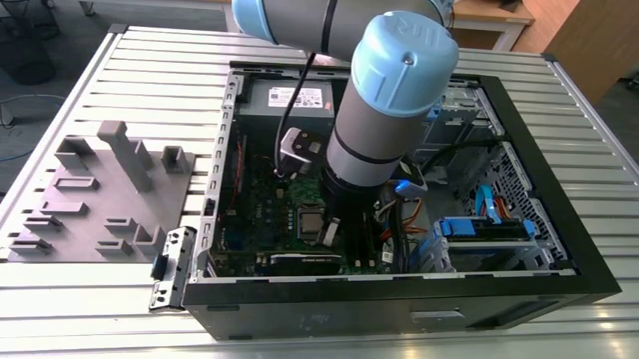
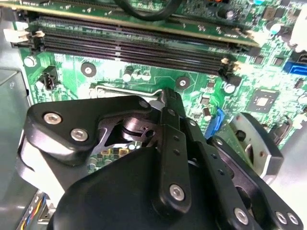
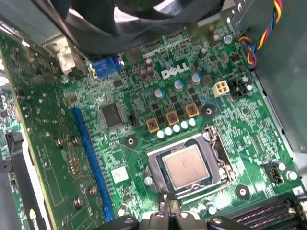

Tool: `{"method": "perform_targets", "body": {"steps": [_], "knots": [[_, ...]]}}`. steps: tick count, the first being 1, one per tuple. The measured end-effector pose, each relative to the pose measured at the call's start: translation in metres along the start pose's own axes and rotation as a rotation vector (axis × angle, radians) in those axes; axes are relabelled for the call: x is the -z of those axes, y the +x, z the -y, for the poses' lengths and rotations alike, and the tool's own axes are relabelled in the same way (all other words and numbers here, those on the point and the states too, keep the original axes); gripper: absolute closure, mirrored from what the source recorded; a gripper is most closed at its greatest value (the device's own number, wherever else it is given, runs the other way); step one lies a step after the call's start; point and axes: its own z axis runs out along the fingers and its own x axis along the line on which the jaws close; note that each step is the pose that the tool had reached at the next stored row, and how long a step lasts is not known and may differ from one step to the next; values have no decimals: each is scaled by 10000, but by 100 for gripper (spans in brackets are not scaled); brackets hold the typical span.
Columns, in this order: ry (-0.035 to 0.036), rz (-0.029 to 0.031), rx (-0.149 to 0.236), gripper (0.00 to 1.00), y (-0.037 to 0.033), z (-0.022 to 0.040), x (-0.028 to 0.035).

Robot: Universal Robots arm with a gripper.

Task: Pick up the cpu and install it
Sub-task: 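Install the first cpu locking lever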

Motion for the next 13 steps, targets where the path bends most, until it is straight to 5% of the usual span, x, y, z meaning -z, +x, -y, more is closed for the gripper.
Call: {"method": "perform_targets", "body": {"steps": [7, 13], "knots": [[93, 43, -1, 89, 20, -101, -6], [129, 54, -1, 89, 25, -113, 18]]}}
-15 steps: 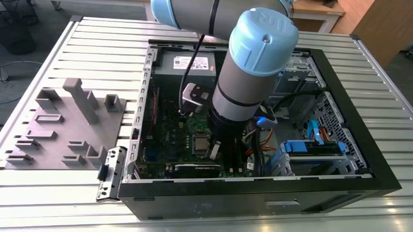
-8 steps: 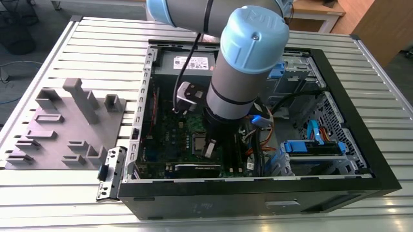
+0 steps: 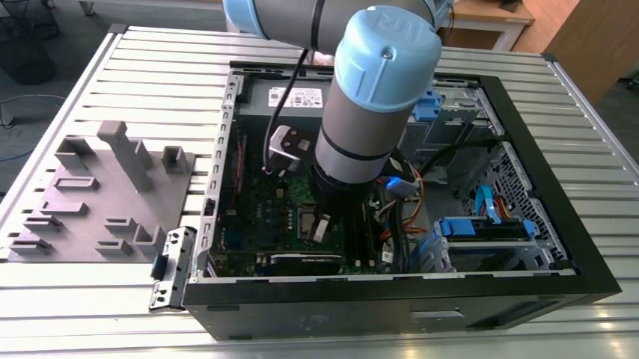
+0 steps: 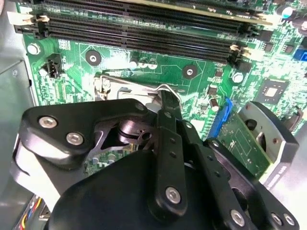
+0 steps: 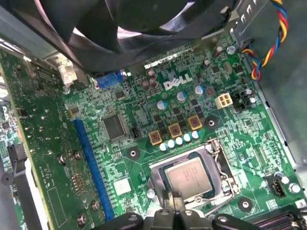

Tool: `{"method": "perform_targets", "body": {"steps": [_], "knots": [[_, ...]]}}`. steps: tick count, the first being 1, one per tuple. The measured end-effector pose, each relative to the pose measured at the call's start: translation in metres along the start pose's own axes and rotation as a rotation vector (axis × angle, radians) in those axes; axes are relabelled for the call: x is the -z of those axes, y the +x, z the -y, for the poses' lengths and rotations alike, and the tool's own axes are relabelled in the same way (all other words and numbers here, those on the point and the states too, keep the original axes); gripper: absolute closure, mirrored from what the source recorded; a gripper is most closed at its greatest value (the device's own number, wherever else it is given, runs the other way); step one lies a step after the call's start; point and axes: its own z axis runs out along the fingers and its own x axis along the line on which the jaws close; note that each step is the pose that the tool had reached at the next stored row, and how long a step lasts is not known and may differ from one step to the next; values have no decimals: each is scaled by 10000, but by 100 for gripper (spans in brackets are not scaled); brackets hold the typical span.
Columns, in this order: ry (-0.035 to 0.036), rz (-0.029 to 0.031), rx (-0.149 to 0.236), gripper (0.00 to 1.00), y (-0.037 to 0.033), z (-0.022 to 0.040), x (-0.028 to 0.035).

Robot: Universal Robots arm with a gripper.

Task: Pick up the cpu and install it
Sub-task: 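Install the first cpu locking lever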

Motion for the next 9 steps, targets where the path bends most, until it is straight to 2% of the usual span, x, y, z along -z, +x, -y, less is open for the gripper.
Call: {"method": "perform_targets", "body": {"steps": [5, 9], "knots": [[16, 6, 0, 89, 0, -9, 101], [33, 11, -1, 89, -8, -15, 120]]}}
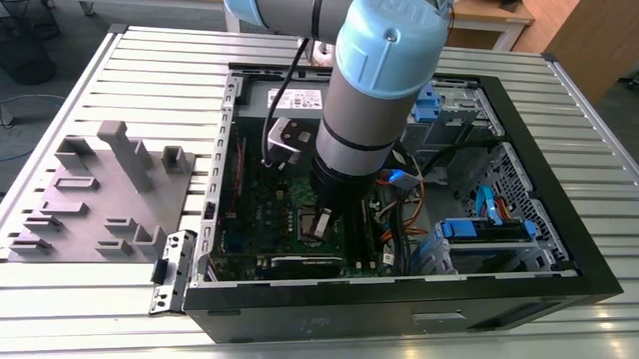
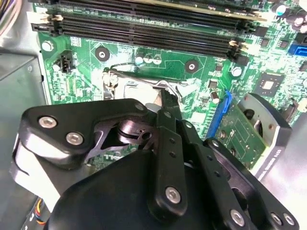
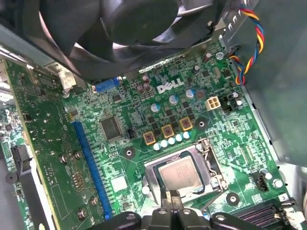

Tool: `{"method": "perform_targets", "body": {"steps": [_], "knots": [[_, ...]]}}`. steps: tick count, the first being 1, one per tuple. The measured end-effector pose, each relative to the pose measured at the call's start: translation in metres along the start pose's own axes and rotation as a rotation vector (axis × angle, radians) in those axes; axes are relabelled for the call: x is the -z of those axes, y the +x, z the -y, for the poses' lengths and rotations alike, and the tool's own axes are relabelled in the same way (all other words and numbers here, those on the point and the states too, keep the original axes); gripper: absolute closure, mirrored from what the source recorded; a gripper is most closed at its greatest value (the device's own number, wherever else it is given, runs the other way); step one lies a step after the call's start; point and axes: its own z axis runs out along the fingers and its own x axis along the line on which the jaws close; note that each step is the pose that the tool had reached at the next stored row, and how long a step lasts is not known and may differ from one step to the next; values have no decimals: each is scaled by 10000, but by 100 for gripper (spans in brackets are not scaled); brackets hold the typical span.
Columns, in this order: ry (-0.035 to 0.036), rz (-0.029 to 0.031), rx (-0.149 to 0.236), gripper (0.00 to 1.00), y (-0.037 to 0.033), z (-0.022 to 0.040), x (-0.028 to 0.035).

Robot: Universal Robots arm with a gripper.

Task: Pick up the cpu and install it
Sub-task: 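Install the first cpu locking lever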

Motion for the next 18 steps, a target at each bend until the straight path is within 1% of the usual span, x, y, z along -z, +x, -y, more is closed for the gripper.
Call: {"method": "perform_targets", "body": {"steps": [1, 2, 11, 15, 18], "knots": [[10, 1, 0, 89, -18, -7, 1], [21, 10, 1, 89, -71, -29, 14], [39, 17, 1, 89, -232, -95, 33], [43, 18, 1, 89, -291, -120, 54], [45, 18, 1, 89, -312, -132, 105]]}}
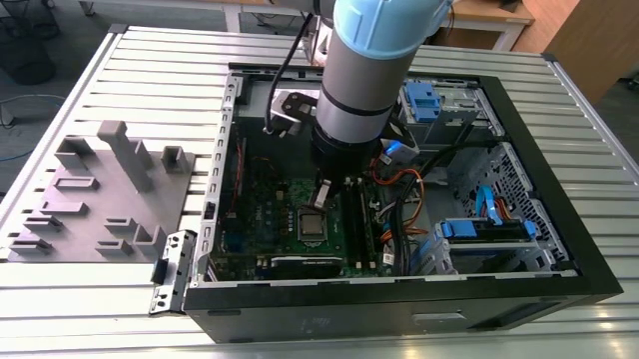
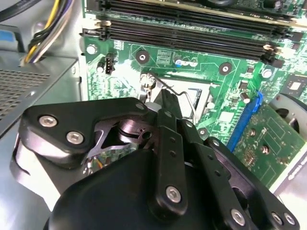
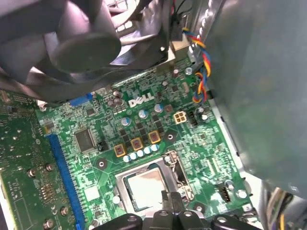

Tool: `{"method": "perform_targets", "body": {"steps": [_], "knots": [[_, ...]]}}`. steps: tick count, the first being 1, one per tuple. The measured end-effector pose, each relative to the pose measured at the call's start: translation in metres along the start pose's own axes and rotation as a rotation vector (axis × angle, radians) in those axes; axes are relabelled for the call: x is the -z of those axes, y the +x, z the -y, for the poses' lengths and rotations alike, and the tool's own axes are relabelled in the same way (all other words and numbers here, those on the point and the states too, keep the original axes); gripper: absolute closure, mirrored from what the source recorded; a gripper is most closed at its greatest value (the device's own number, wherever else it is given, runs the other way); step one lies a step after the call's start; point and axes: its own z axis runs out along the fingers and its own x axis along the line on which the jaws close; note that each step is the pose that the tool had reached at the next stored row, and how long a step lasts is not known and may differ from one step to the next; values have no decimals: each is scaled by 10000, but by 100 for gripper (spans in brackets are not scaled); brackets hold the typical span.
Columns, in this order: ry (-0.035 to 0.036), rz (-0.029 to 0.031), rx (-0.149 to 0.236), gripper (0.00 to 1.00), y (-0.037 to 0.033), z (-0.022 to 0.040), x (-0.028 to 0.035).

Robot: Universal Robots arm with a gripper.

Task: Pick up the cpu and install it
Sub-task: 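Install the first cpu locking lever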

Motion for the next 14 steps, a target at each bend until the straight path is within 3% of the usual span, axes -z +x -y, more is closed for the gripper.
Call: {"method": "perform_targets", "body": {"steps": [3, 14], "knots": [[1, 1, 0, 89, -1, -4, 48], [6, -13, -11, 89, -33, 52, 62]]}}
